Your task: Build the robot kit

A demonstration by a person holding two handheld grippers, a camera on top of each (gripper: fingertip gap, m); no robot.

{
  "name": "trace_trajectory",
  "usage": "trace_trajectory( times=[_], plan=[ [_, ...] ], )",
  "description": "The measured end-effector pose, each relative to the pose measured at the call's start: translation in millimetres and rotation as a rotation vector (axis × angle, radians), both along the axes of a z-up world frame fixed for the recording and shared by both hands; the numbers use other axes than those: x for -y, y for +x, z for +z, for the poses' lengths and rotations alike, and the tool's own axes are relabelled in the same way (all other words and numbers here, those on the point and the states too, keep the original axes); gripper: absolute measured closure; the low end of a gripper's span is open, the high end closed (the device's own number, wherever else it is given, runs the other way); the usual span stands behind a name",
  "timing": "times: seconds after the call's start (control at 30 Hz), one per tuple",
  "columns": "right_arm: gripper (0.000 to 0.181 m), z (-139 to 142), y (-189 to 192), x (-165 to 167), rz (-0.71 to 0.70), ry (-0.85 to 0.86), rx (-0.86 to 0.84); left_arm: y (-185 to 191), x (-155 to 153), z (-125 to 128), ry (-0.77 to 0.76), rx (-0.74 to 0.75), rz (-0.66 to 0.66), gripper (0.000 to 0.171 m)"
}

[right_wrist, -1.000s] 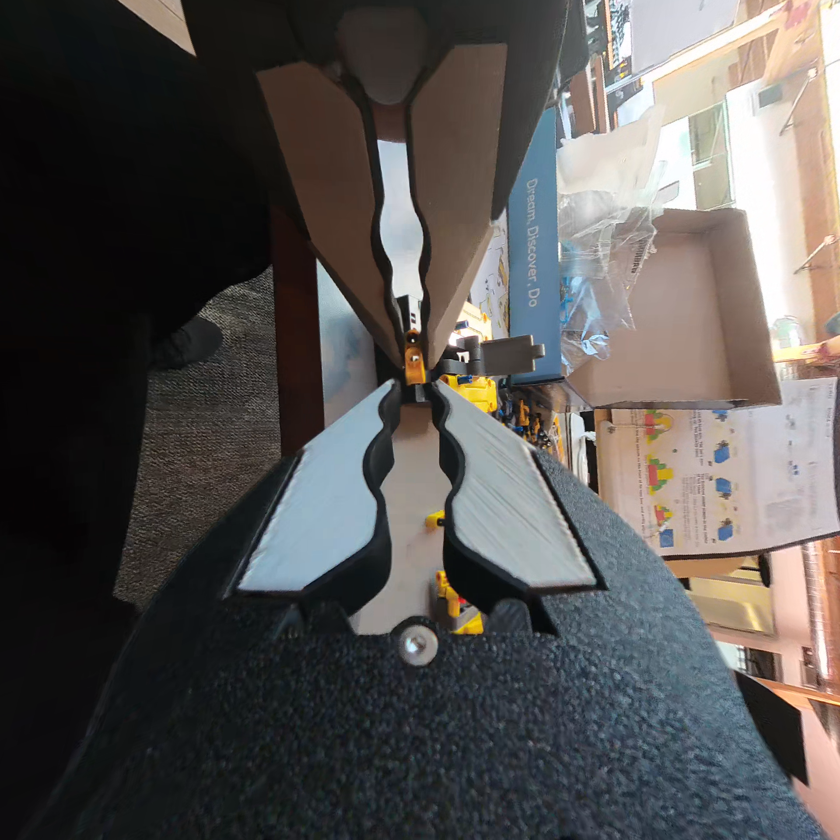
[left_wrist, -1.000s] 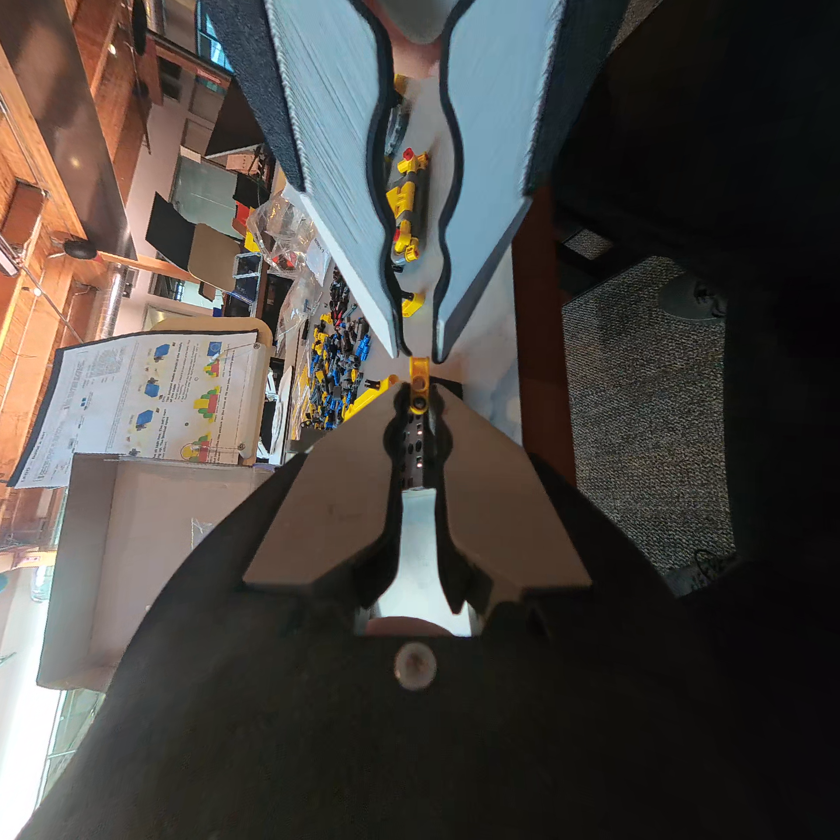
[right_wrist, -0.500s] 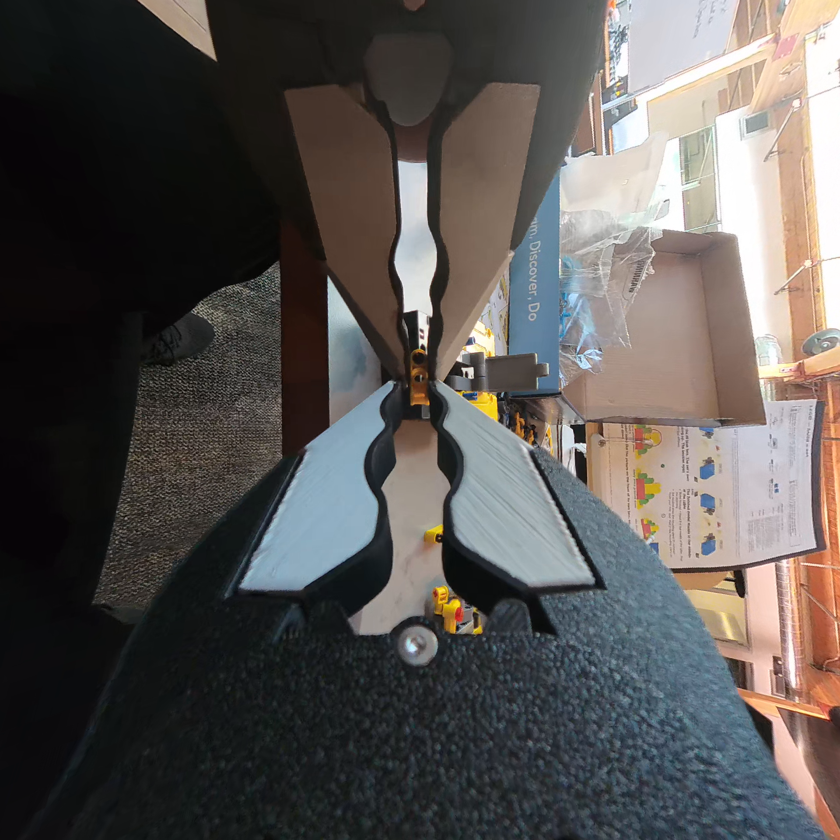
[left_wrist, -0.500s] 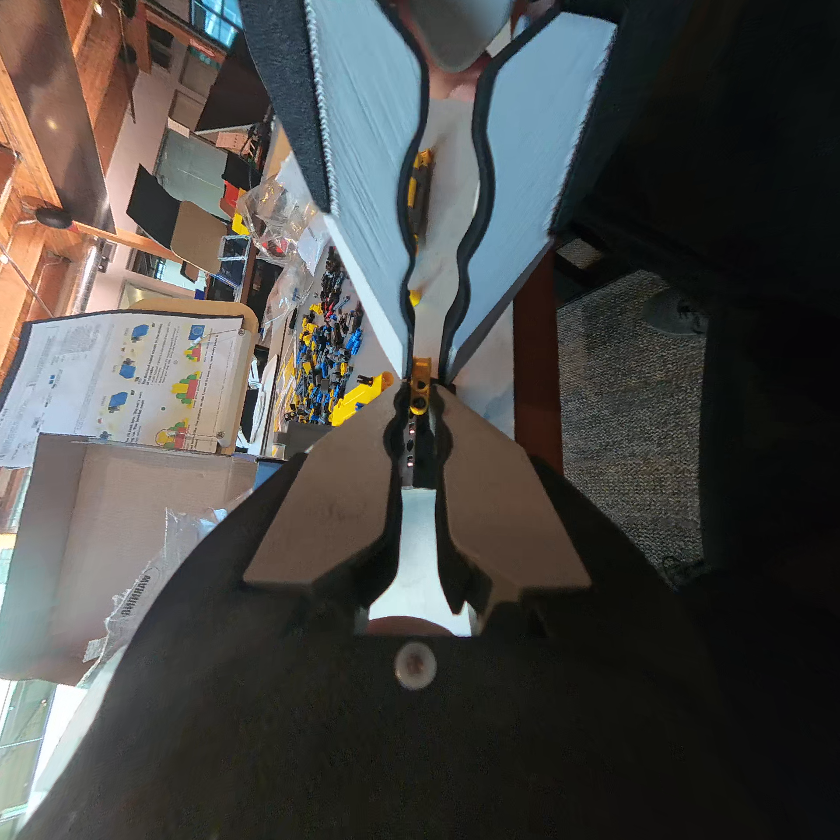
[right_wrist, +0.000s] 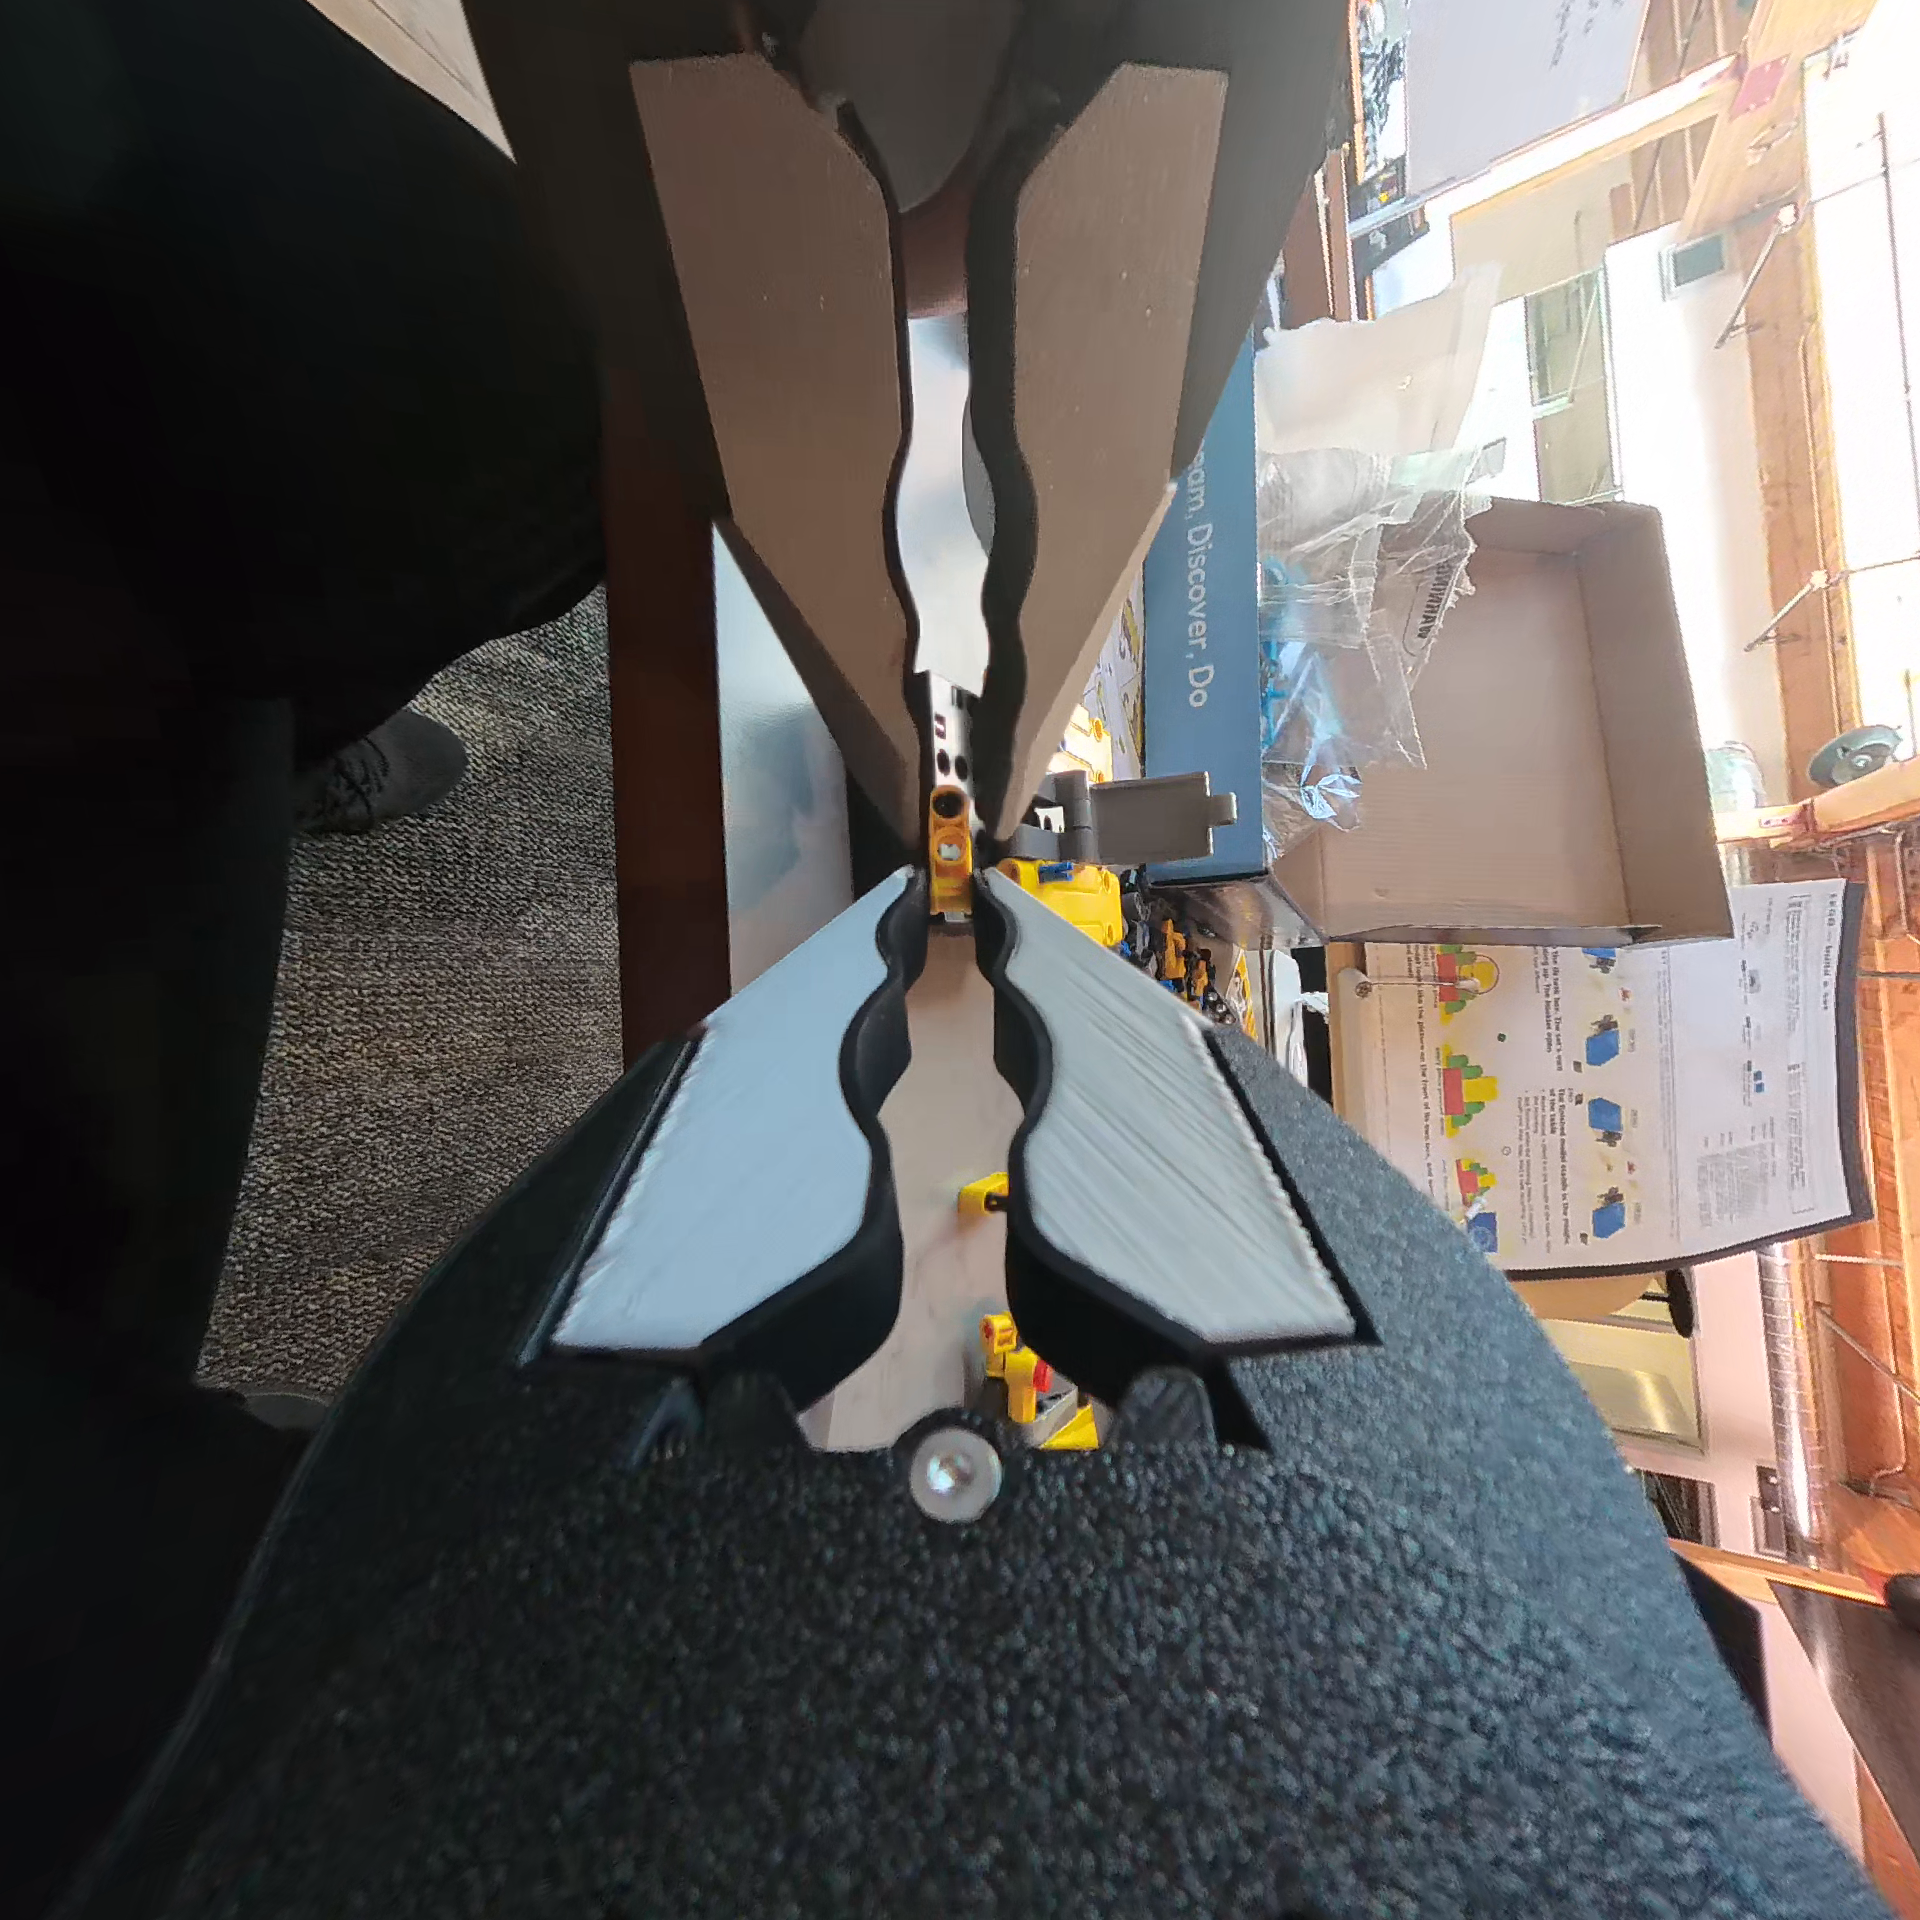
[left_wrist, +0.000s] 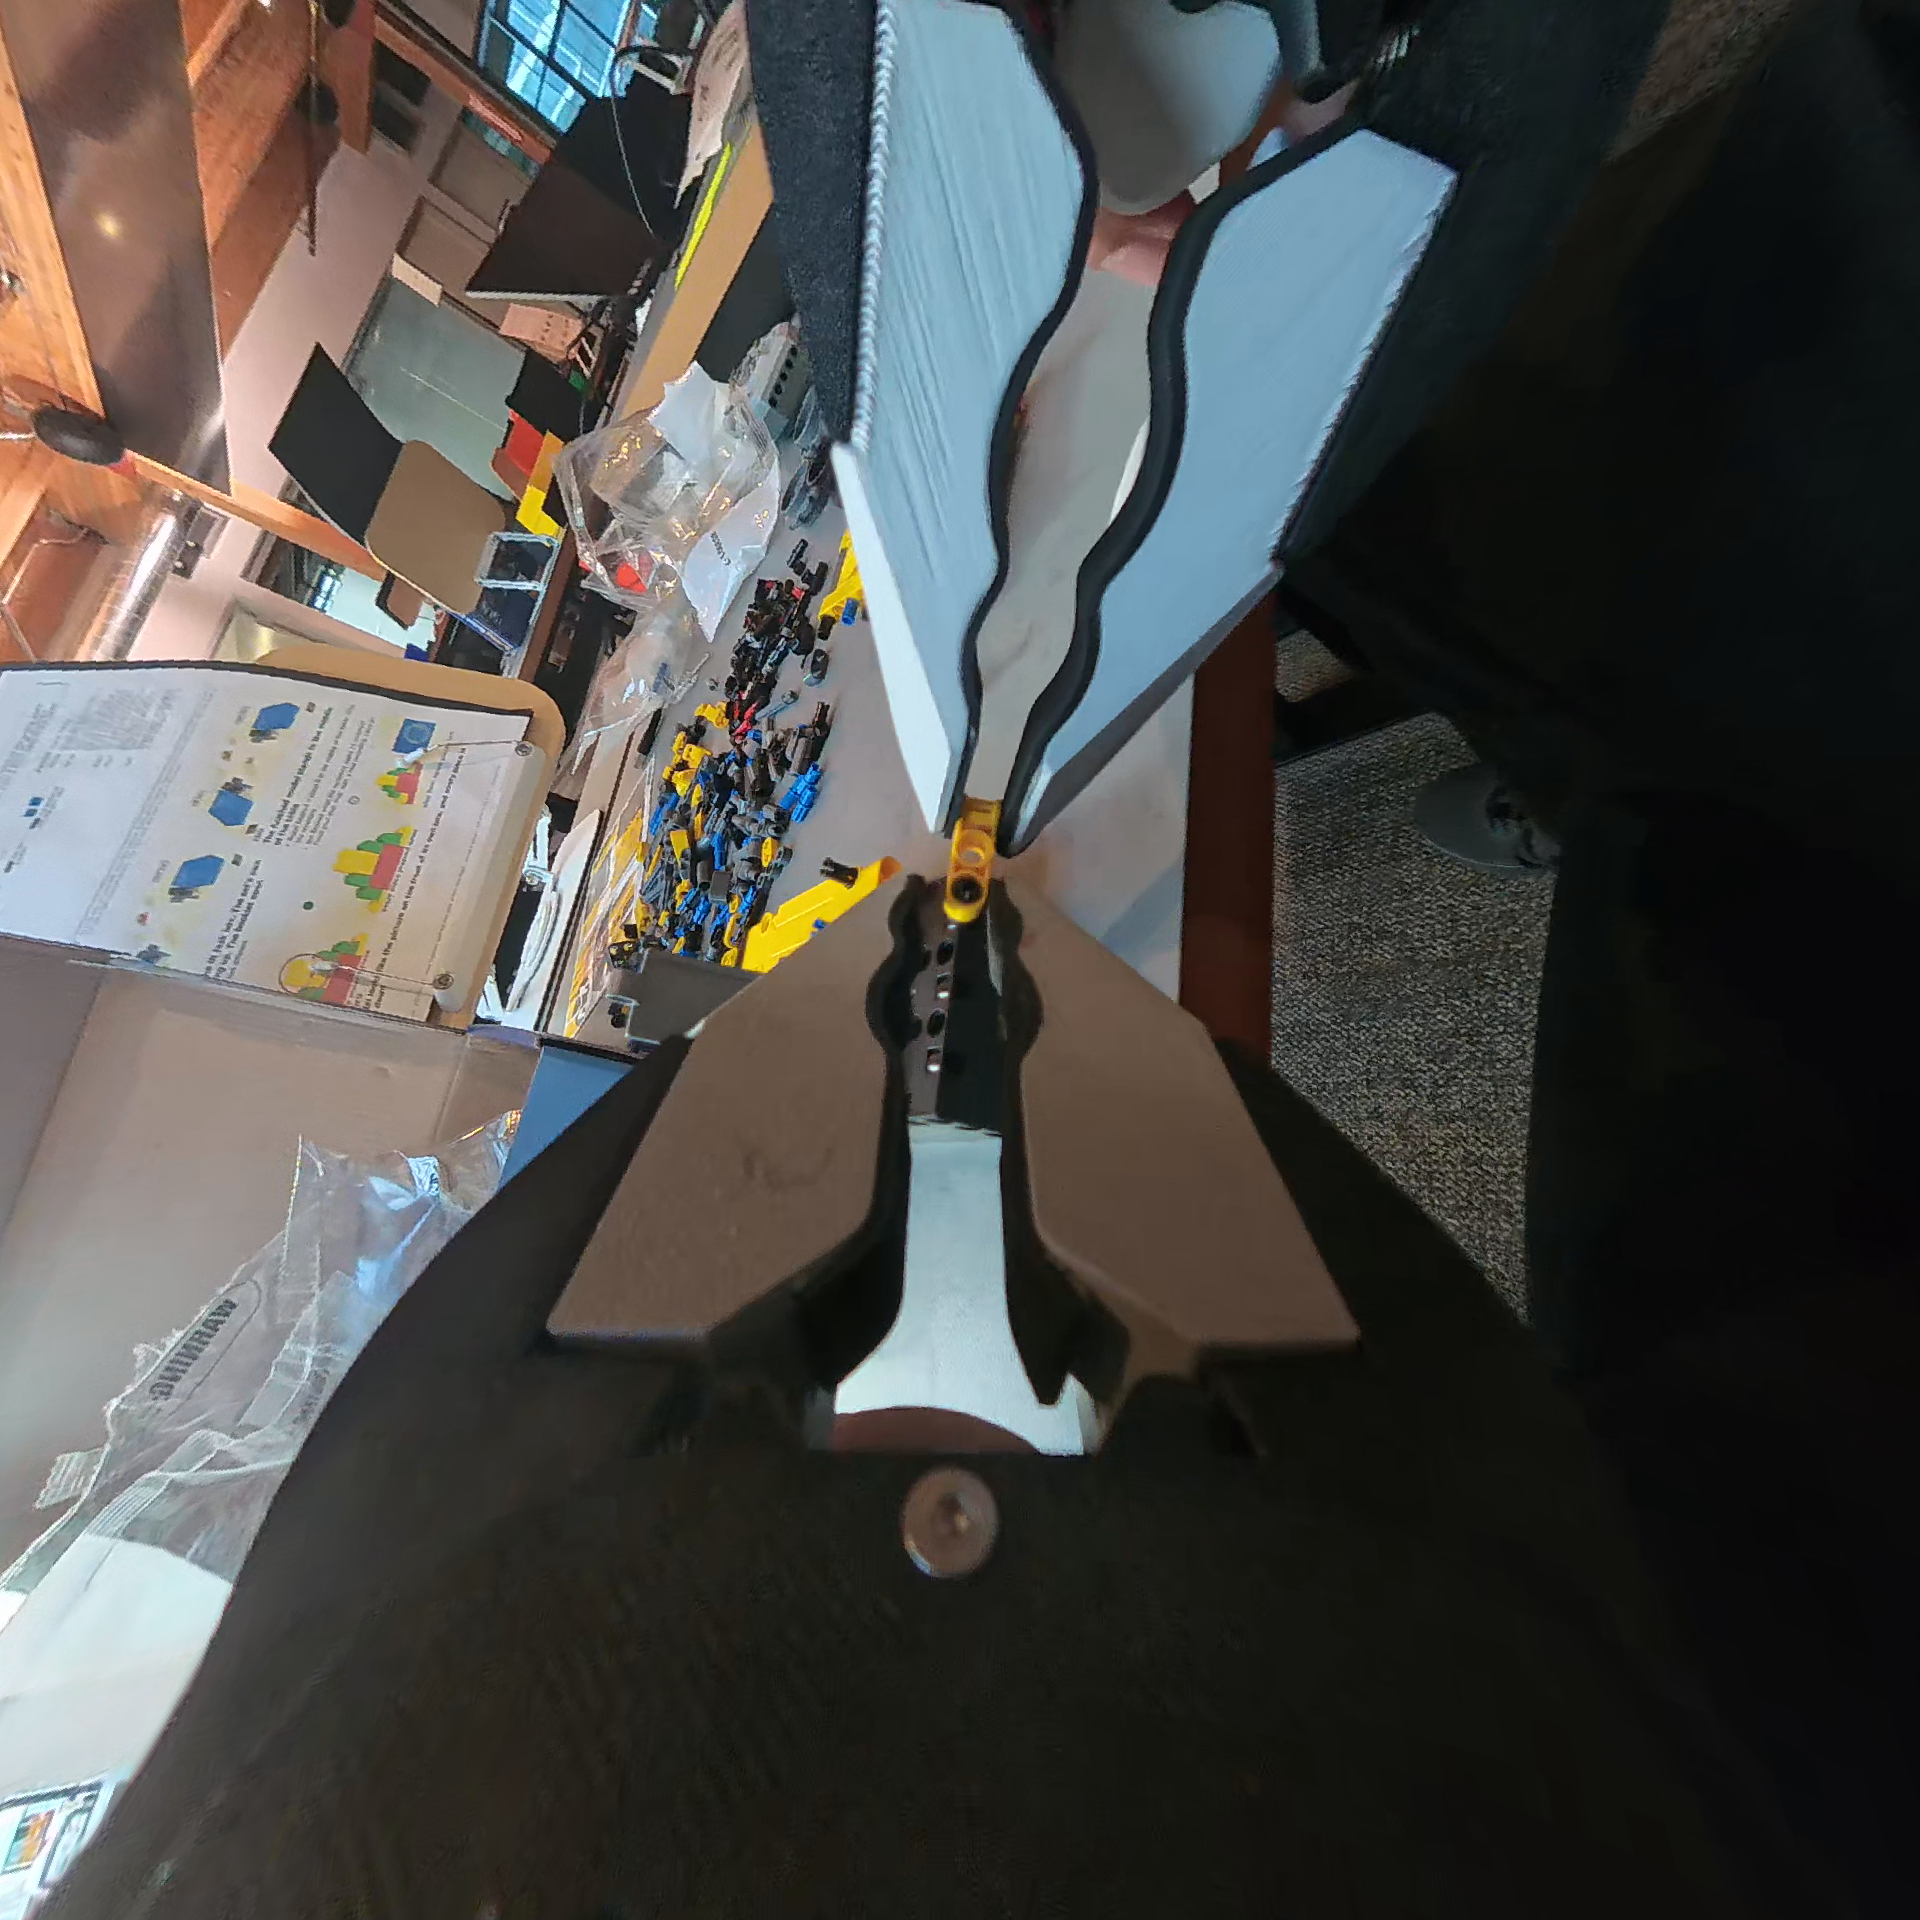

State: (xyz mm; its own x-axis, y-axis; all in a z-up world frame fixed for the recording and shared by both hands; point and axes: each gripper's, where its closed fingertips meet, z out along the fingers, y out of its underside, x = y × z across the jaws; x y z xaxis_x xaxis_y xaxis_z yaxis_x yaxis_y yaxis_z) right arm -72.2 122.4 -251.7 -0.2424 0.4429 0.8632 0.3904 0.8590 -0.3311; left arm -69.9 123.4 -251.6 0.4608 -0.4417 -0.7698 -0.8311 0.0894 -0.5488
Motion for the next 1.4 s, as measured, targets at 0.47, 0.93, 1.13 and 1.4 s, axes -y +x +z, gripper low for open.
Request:
trace_trajectory(
  times=[0.47,0.93,1.13,1.4],
  plan=[
    [0.177,-4.7,-1.6,4.3,0.023,0.016,0.007,3.0,1.7,-4.5,0.061,-0.162,-0.008,0.167],
    [0.177,-12.9,-5.0,-6.8,-0.008,0.098,0.013,-21.6,4.5,6.9,-0.178,0.251,0.024,0.145],
    [0.177,-17.7,-9.6,-3.1,0.001,0.136,0.017,-25.5,0.1,-7.4,-0.336,0.259,0.049,0.128],
    [0.177,-17.5,-8.6,-7.3,-0.022,0.151,0.007,-17.4,-1.5,-9.8,-0.354,0.263,0.025,0.127]
  ],
)
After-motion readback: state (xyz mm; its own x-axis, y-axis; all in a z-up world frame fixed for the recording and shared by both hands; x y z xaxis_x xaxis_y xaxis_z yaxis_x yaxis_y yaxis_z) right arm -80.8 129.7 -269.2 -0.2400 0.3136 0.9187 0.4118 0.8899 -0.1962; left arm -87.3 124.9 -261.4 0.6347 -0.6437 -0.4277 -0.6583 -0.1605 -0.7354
